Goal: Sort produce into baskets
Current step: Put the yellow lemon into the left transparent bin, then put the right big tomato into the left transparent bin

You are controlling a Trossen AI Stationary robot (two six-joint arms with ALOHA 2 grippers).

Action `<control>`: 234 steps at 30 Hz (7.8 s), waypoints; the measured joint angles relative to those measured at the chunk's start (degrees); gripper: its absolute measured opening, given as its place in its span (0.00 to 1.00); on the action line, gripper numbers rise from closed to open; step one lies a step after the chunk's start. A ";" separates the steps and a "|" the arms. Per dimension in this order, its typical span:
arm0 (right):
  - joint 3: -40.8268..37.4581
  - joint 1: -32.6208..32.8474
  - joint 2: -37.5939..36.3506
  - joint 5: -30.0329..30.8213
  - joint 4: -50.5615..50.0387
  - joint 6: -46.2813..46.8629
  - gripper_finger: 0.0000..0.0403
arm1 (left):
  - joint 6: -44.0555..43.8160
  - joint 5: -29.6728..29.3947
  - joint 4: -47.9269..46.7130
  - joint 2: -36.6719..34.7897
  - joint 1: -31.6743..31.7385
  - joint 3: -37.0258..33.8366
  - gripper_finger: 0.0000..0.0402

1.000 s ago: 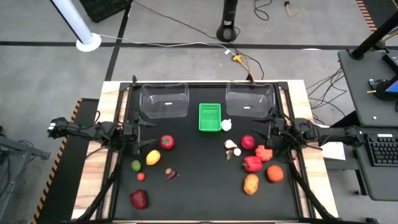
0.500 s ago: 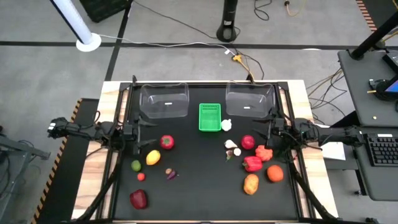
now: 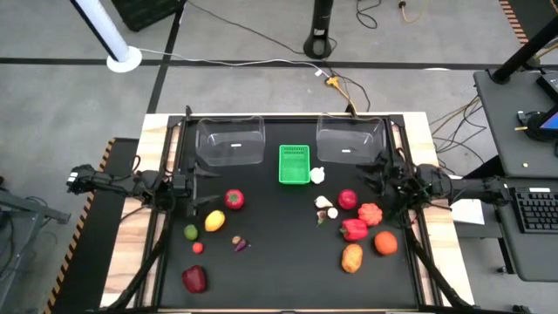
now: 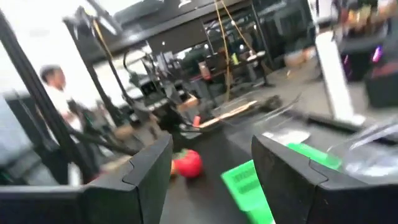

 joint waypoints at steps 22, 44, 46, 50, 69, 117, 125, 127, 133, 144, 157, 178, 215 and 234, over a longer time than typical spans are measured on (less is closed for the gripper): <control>3.33 -0.02 0.48 17.62 0.76 26.54 0.53 | -3.54 0.05 1.30 0.00 -0.05 0.00 0.73; 31.36 -0.06 25.89 21.46 -6.06 6.78 0.48 | -51.91 -2.29 6.49 8.77 -0.07 11.94 0.73; 34.78 -0.17 28.80 21.48 -11.27 6.38 0.48 | -59.52 -2.52 -5.96 12.04 -0.07 16.81 0.73; 41.11 -0.72 34.21 21.55 -21.07 6.28 0.48 | -75.37 3.39 -32.87 19.67 -0.11 26.48 0.73; 51.34 -1.05 45.37 20.56 -26.82 -1.64 0.49 | -85.71 17.55 -64.72 50.62 -0.17 44.50 0.73; 51.52 -1.05 44.96 20.37 -28.04 -1.12 0.49 | -58.62 15.24 -68.27 67.25 -1.53 60.57 0.46; 51.52 -1.05 44.98 20.39 -28.04 -1.13 0.49 | -44.41 -5.04 -76.48 62.62 13.65 73.19 0.45; 51.52 -1.04 44.98 20.39 -28.04 -1.12 0.49 | -37.54 -5.60 -75.03 62.69 20.77 74.37 0.45; 51.52 -1.03 44.98 20.39 -28.06 -0.52 0.49 | -19.40 5.36 -66.69 67.06 44.59 73.00 0.45; 51.52 -1.04 45.00 20.40 -28.07 -0.07 0.49 | -8.08 12.19 -64.20 84.37 55.12 72.19 0.45; 51.52 -1.05 45.00 20.57 -28.25 -0.22 0.49 | -4.89 12.20 -64.54 91.53 54.62 72.26 0.46; 51.52 -1.05 45.03 20.98 -31.63 -1.69 0.49 | -4.05 12.01 -69.19 93.02 51.68 72.24 0.47; 51.49 -1.05 45.03 20.94 -32.79 -1.60 0.49 | -4.10 12.02 -69.22 92.98 51.67 72.19 0.48; 51.49 -1.05 45.03 20.92 -32.79 -0.99 0.49 | -5.43 13.33 -73.81 92.70 51.49 73.41 0.63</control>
